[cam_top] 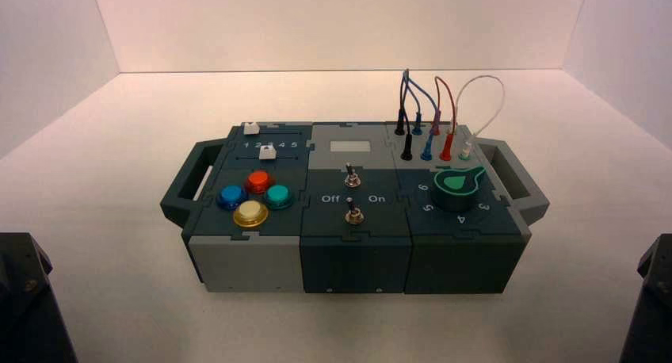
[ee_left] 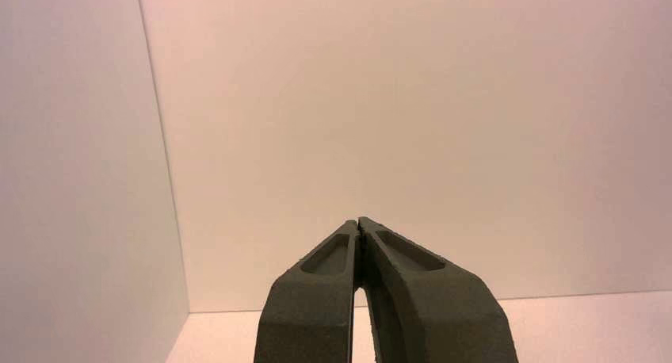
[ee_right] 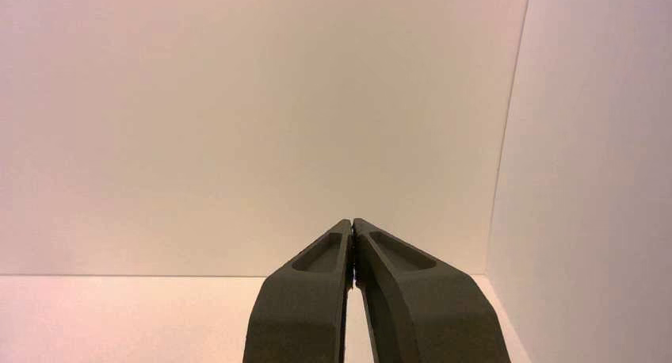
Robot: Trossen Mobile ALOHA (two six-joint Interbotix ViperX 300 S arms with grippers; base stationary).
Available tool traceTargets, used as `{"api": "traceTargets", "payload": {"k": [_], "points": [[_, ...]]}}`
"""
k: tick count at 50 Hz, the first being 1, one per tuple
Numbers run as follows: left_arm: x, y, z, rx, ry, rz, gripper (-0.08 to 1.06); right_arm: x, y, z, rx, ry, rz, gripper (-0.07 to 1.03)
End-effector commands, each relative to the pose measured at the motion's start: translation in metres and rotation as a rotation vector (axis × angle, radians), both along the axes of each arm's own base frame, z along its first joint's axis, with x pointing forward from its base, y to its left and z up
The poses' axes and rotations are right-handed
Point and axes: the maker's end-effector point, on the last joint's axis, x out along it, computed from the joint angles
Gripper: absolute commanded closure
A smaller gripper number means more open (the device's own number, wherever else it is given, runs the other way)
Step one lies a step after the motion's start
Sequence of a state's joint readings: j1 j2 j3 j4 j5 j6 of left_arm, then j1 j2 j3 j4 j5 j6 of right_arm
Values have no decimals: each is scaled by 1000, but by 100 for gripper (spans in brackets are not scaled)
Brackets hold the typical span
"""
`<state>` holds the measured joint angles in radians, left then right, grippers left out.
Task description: Turn the knob to position 1.
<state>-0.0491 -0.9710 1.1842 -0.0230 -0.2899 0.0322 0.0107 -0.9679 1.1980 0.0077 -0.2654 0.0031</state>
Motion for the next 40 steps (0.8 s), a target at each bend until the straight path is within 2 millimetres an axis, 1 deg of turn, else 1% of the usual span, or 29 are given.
{"api": "traceTargets", "payload": {"k": [1, 15, 22, 26, 33, 40], "points": [[1, 0, 6, 5, -16, 2, 101, 1, 0, 7, 0, -17, 0, 98], [1, 1, 5, 7, -14, 4, 101, 1, 0, 7, 2, -15, 0, 98], [2, 1, 2, 6, 7, 3, 101, 2, 0, 0, -2, 29, 0, 98], [4, 0, -4, 9, 58, 0, 101, 2, 0, -3, -2, 66, 0, 98], [7, -8, -13, 15, 185, -31, 101, 3, 1, -15, -5, 156, 3, 98], [2, -30, -24, 36, 320, -118, 101, 1, 1, -27, -4, 233, 5, 98]]}}
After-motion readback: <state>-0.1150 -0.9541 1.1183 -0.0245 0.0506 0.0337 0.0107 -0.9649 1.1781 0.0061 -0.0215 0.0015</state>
